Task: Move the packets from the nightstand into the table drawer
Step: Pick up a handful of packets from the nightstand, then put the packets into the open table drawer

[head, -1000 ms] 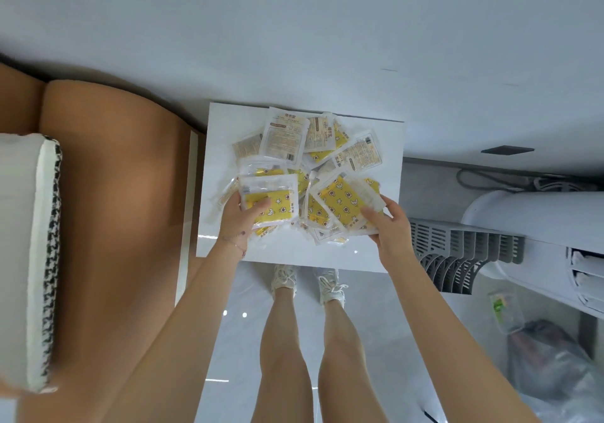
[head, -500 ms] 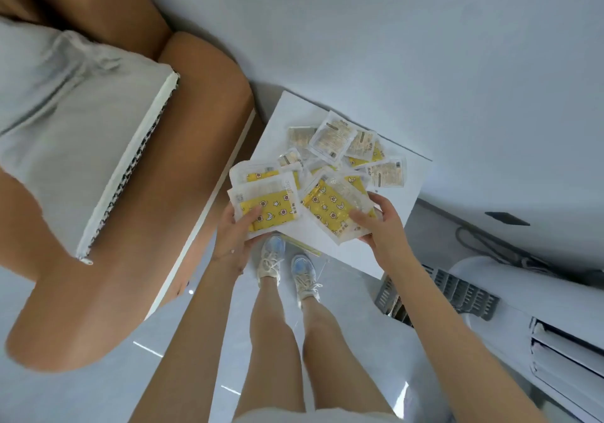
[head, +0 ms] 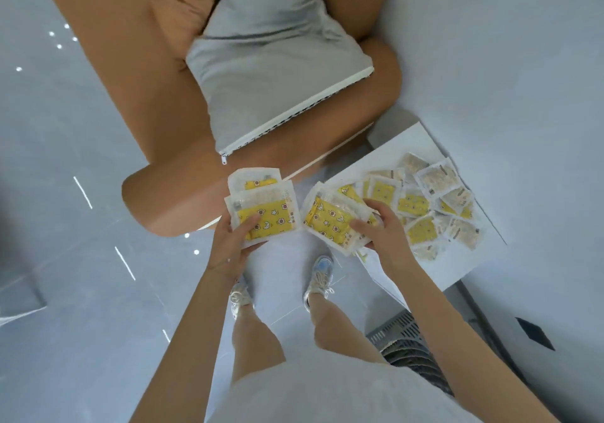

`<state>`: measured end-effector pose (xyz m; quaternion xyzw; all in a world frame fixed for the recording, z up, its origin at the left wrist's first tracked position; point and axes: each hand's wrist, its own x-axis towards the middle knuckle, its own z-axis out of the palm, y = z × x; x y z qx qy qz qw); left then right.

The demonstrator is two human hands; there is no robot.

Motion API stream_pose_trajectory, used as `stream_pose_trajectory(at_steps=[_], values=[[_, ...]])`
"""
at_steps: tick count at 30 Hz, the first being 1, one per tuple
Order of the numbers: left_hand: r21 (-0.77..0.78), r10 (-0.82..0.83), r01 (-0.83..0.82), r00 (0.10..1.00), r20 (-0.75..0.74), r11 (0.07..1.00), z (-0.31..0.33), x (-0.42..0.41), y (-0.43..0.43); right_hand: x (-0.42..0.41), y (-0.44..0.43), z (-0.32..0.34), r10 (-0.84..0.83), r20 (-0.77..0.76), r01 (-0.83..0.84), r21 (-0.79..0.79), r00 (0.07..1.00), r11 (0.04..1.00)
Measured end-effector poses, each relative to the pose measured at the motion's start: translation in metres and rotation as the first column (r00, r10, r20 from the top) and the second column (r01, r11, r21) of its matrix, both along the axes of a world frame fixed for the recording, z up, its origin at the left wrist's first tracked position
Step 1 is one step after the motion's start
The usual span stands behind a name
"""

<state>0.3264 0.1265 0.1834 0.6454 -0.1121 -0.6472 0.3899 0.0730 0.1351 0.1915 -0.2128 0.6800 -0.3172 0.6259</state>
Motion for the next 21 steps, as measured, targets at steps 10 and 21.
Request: stream_pose_trajectory(at_steps=[10,21], values=[[-0.011,0.272,-0.272,0.962,-0.002,0.962,0.021,0.188,0.057,0.212,-0.015,0.017,0.310,0.034,-0.310,-0.021,0.950,0.951],[0.004,0.469,-0.469,0.883,0.029,0.883,0.010,0.376,0.111,0.421,-0.003,0.010,0.339,0.145,-0.345,0.017,0.930,0.939]])
